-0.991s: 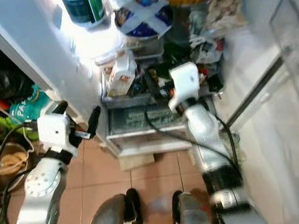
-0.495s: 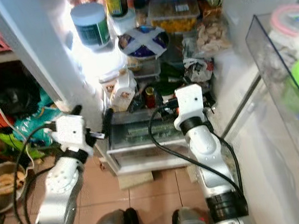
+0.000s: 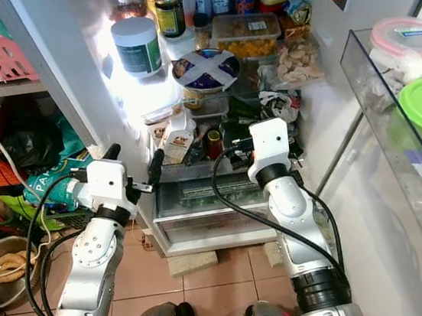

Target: Restocking fridge

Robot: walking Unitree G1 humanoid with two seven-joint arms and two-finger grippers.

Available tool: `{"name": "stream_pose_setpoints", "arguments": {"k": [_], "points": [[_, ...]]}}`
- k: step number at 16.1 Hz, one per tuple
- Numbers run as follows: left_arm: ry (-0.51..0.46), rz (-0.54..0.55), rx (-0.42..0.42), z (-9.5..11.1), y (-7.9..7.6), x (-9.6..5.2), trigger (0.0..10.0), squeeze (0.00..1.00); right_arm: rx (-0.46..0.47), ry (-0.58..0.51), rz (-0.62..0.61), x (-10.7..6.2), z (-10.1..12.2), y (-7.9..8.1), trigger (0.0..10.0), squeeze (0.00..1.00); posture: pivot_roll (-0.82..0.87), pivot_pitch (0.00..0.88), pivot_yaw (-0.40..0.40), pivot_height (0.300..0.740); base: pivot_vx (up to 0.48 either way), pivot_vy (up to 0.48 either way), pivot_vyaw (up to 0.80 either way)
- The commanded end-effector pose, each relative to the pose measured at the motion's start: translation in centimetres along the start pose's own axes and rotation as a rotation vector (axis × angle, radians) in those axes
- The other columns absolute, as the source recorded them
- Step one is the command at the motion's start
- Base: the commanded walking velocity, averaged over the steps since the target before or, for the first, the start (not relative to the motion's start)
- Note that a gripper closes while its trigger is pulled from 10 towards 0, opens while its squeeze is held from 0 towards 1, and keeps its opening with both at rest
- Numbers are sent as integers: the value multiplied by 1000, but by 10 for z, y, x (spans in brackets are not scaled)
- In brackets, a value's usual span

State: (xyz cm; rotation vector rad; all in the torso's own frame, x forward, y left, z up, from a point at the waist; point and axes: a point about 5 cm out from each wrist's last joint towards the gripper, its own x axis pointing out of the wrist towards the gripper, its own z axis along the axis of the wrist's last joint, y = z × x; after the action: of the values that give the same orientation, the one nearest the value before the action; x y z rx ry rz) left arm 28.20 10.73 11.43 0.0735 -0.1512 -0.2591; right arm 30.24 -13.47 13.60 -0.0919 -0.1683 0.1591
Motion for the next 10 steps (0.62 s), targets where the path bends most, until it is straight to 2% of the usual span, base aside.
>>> {"name": "stream_pose_setpoints", "arguments": {"k": [1, 4, 10], "points": [[13, 15, -16, -2, 1, -3, 10000, 0, -18, 23, -12, -3, -6, -4, 10000, 0, 28, 55, 25, 740, 0, 0, 0], [13, -3, -9, -3, 0, -5, 10000, 0, -8, 79, -35, -10, -20, -7, 10000, 0, 38, 69, 26, 740, -257, 257, 0], [17, -5, -8, -4, 0, -8, 10000, 0, 1, 82, -1, -9, -22, 2, 10000, 0, 43, 84, 27, 740, -258, 260, 0]]}}
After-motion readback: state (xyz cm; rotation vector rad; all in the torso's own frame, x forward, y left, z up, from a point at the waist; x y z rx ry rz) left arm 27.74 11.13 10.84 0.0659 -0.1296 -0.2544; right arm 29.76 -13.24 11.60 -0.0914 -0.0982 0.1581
